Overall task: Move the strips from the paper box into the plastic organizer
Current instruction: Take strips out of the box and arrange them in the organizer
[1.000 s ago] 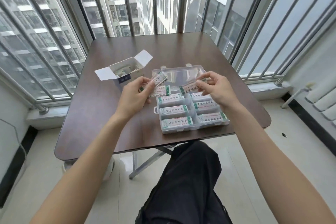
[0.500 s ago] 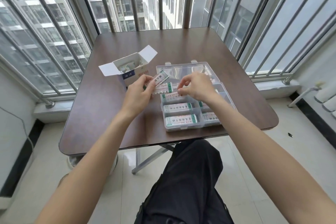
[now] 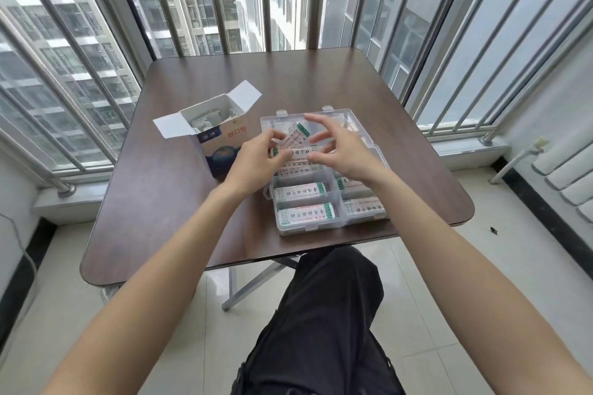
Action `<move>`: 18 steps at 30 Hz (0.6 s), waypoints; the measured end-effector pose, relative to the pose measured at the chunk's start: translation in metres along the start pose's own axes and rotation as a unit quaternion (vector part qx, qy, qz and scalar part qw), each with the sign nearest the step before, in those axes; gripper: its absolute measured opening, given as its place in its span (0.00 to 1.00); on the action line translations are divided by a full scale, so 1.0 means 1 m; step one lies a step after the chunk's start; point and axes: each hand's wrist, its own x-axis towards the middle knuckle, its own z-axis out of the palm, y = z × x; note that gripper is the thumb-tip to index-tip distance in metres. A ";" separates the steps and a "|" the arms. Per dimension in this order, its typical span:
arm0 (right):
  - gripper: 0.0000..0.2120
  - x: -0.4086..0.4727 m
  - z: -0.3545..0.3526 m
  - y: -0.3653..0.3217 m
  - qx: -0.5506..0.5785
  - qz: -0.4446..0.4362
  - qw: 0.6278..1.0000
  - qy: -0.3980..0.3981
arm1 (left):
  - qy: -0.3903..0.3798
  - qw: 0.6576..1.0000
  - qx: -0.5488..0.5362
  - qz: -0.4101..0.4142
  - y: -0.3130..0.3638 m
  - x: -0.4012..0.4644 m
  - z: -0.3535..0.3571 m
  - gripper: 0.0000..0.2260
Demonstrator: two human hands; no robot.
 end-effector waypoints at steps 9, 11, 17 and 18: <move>0.17 0.006 -0.006 0.001 -0.095 -0.006 0.995 -0.027 | -0.040 0.991 0.104 0.079 -0.004 -0.004 -0.005 0.14; 0.19 0.007 -0.008 -0.001 -0.107 -0.006 0.994 -0.029 | -0.037 0.989 0.112 0.095 -0.004 -0.005 -0.006 0.13; 0.27 0.006 -0.019 -0.002 -0.064 -0.002 0.997 -0.038 | -0.019 0.992 0.093 0.084 -0.005 -0.005 -0.004 0.09; 0.25 0.004 -0.026 -0.001 -0.048 0.004 0.998 -0.043 | -0.017 0.993 0.088 0.080 -0.004 -0.005 -0.004 0.08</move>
